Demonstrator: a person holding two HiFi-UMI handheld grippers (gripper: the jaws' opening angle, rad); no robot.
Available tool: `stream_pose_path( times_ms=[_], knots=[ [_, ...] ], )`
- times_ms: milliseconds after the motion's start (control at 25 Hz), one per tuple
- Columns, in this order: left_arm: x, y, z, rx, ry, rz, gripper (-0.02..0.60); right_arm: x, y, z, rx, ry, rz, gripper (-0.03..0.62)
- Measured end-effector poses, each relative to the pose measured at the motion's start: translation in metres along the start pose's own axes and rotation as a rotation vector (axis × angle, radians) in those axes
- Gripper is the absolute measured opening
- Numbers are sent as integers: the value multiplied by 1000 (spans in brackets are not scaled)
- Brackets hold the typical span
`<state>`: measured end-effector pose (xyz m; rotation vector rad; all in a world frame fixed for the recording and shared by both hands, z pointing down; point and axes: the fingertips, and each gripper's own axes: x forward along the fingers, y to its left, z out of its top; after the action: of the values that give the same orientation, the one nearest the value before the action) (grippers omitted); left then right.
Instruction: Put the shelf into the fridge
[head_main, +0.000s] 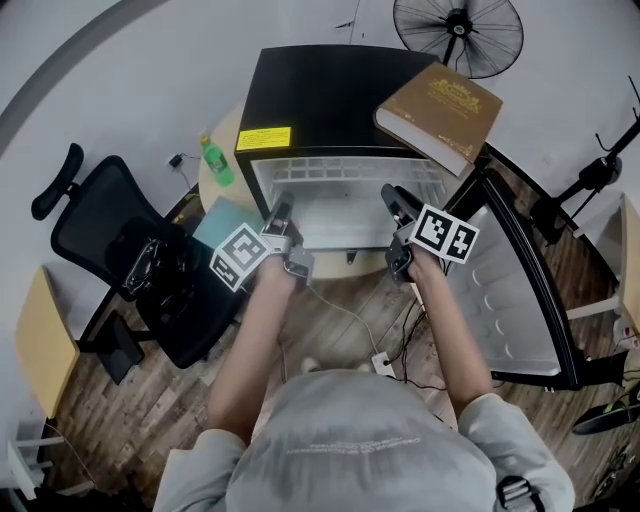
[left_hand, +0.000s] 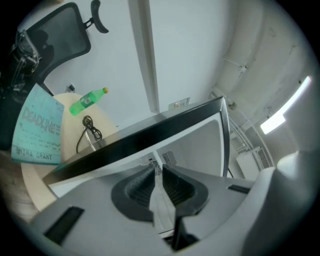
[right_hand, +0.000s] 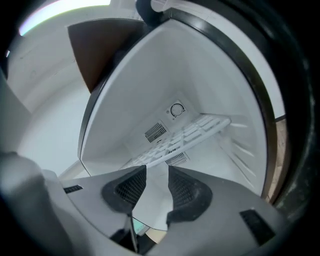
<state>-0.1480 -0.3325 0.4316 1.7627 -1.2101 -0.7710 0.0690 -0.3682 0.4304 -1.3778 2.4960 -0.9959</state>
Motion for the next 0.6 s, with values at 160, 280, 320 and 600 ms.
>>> stream_pose_path(
  times_ms=[160, 280, 320, 600],
  knots=[
    [-18, -14, -4, 304, 65, 25, 51, -20, 4, -2, -92, -11, -36, 116],
    [-35, -28, -9, 544, 114, 32, 42, -42, 10, 3, -202, -37, -71, 63],
    [-41, -33, -10, 605, 126, 27, 39, -49, 13, 5, -233, -47, -79, 55],
    [-77, -69, -18, 977, 193, -19, 18, -97, 48, 18, -456, -112, -67, 19]
  ],
)
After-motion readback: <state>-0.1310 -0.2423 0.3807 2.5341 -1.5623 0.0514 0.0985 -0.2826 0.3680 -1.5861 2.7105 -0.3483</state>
